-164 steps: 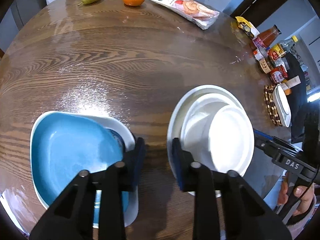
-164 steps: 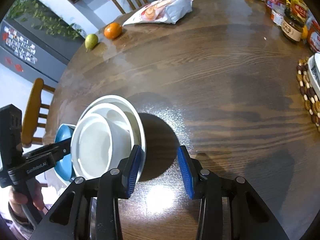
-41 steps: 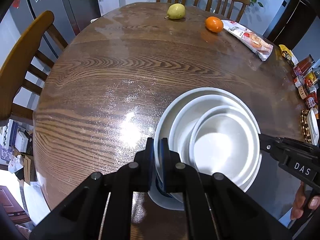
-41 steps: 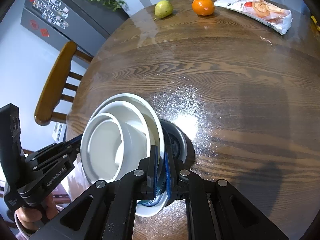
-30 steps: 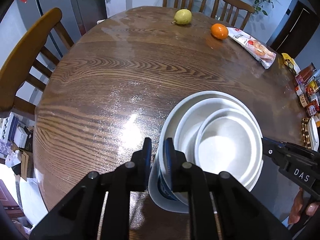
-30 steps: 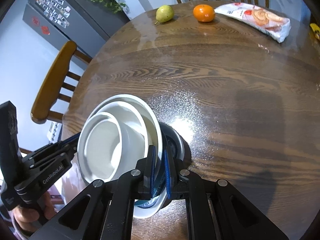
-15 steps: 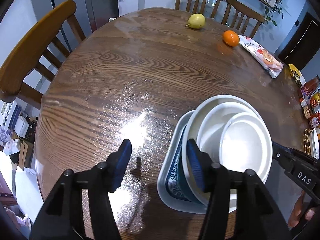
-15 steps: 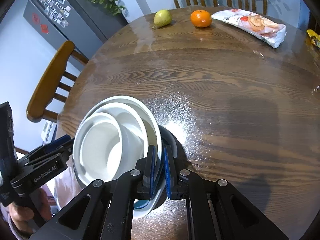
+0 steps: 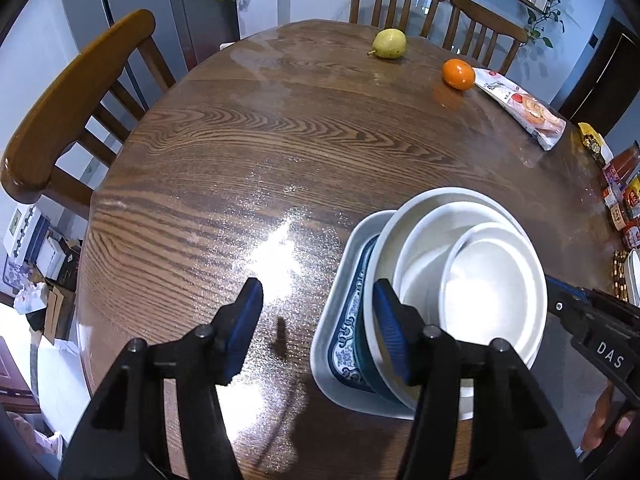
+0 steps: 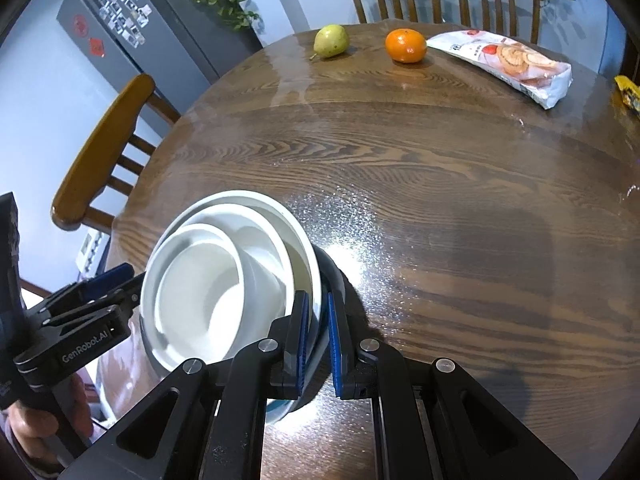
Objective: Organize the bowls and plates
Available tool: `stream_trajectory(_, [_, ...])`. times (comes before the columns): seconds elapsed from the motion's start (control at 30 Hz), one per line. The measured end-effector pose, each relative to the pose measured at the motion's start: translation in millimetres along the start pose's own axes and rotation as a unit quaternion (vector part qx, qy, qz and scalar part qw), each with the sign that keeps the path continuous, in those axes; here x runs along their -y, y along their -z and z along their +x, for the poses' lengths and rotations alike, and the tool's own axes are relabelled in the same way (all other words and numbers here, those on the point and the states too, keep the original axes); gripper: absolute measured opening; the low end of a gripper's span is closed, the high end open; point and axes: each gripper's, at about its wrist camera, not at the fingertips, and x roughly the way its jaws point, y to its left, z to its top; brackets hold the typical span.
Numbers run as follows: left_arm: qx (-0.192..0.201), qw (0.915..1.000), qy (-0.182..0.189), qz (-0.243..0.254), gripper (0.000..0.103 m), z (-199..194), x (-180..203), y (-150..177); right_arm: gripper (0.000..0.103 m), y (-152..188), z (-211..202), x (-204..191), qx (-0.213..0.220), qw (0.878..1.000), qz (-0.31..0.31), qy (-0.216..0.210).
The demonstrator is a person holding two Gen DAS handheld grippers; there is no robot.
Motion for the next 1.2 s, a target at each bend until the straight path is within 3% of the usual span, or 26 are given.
stream_trajectory(0.33, [-0.003,0.9999,-0.017,-0.001,0.057,0,1,-1,0.010,-4,-1,-3,-0.004,1.000,-0.008,0.002])
stream_trajectory(0.47, [0.015,0.9995,-0.029,0.006,0.064,-7,0,-2,0.012,-4,-11,-1,0.008,1.000,-0.005,0.007])
stream_trajectory(0.67, [0.028,0.9993,-0.005,0.022,0.065,-13,-2,-6,0.015,2,-16,-2,0.016,1.000,0.009,0.024])
stream_trajectory(0.8, [0.050,0.9980,0.009,0.037,0.066,-23,-2,-5,0.015,8,-28,-7,0.045,0.998,0.019,0.045])
stream_trajectory(0.93, [0.062,0.9963,0.025,0.054,0.077,-35,-2,-3,0.016,18,-45,-20,0.076,0.995,0.001,0.060])
stream_trajectory(1.03, [0.074,0.9943,0.032,0.071,0.079,-44,-1,4,0.027,28,-52,-26,0.088,0.994,-0.004,0.059])
stream_trajectory(1.1, [0.080,0.9927,0.035,0.082,0.082,-50,0,9,0.044,38,-56,-31,0.099,0.994,-0.005,0.054])
stream_trajectory(1.2, [0.085,0.9911,0.040,0.094,0.083,-55,-2,14,0.054,48,-61,-38,0.113,0.992,-0.014,0.059])
